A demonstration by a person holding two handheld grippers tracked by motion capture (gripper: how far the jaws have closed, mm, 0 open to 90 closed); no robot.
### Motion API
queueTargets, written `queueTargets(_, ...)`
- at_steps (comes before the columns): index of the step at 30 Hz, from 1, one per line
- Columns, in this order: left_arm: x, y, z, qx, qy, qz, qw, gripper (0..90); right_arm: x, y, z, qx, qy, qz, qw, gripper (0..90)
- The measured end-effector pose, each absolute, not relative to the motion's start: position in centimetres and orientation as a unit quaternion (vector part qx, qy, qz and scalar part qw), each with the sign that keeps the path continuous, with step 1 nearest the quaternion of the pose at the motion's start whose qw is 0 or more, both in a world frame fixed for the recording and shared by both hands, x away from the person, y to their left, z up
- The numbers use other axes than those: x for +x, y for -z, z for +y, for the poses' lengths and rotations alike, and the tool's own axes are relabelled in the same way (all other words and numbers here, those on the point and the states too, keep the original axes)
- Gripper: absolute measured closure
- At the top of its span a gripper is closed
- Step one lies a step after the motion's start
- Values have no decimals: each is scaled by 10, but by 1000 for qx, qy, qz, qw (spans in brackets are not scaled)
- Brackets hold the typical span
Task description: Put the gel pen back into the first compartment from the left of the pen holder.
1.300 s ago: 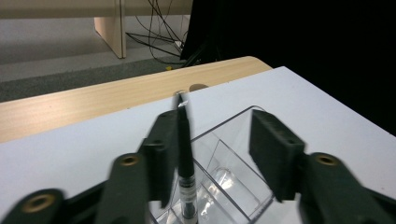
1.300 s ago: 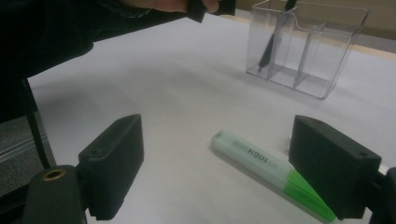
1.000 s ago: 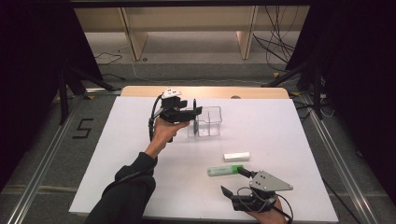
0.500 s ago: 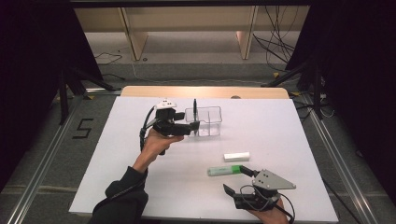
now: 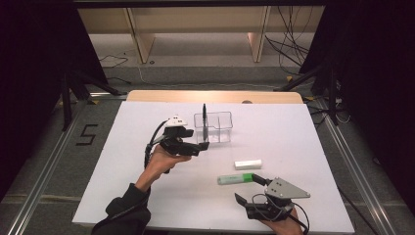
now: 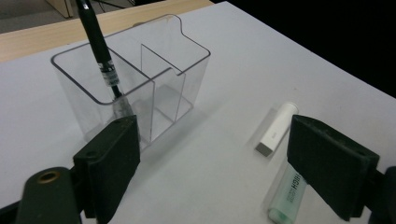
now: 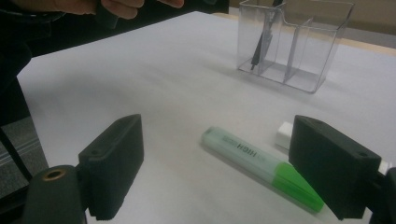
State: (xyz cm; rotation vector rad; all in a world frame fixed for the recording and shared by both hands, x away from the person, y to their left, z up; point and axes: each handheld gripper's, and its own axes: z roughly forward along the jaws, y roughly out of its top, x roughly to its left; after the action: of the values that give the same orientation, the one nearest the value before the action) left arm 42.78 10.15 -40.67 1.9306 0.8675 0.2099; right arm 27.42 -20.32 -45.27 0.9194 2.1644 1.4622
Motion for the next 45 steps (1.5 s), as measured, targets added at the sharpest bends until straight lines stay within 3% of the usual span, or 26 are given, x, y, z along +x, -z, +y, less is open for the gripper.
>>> queueTargets(14,409,411,98,811,-85,330,475,161,275,452,-208,330,-516,767,190,189)
queueTargets(45,392,430,49,876,-55,245,411,157,277,453,-213,336,-519,764,186,189)
